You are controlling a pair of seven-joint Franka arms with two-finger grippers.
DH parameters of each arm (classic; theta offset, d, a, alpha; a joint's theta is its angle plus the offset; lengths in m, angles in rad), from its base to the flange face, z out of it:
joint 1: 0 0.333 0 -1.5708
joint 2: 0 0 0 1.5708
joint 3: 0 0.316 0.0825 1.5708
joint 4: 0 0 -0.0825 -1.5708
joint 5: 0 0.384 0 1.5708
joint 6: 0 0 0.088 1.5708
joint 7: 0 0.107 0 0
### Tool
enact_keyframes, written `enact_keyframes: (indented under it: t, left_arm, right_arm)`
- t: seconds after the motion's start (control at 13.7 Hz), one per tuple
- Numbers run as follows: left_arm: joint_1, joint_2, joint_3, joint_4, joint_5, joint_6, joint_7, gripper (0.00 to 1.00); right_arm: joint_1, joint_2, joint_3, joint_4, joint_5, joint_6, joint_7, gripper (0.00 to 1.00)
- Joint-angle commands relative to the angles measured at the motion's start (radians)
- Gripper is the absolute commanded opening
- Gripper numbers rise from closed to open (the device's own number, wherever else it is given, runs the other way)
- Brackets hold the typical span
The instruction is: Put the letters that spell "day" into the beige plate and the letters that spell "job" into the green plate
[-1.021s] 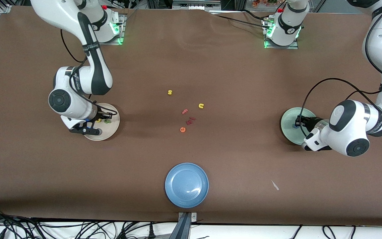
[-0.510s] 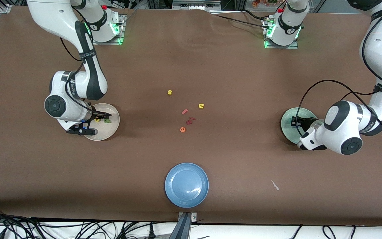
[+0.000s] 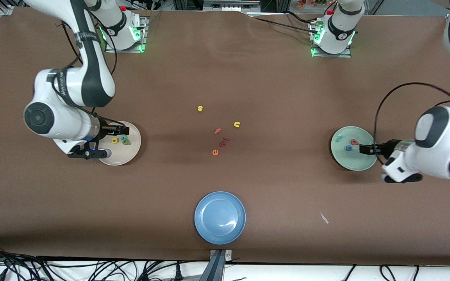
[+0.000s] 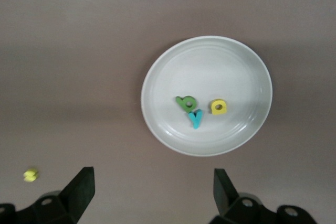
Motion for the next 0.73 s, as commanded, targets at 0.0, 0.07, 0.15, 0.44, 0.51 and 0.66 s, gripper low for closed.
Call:
enact_keyframes:
  t: [0.0, 0.07, 0.15, 0.44, 0.51, 0.66]
  left_arm:
    - [0.004, -0.083, -0.007, 0.045, 0.009, -0.041, 0.019, 1.00]
    - [0.003, -0.114, -0.007, 0.060, 0.009, -0.041, 0.019, 1.00]
    - [0.003, -0.140, -0.009, 0.071, 0.009, -0.042, 0.019, 1.00]
    - [0.000, -0.196, -0.010, 0.089, 0.009, -0.041, 0.029, 1.00]
    - [0.000, -0.206, -0.010, 0.094, 0.009, -0.041, 0.042, 1.00]
    - [0.001, -0.217, -0.009, 0.100, 0.001, -0.041, 0.075, 1.00]
  right_arm:
    - [-0.005, -0.009, -0.013, 0.165, -0.009, -0.170, -0.010, 1.00]
    - [-0.004, -0.019, -0.017, 0.209, -0.010, -0.230, -0.007, 1.00]
    - [-0.007, -0.033, -0.009, 0.254, -0.026, -0.270, -0.004, 1.00]
    - [-0.021, -0.049, 0.025, 0.321, -0.122, -0.268, -0.021, 1.00]
    - [-0.028, -0.059, 0.022, 0.357, -0.121, -0.278, -0.019, 1.00]
    - [-0.065, -0.050, 0.042, 0.430, -0.129, -0.275, -0.014, 1.00]
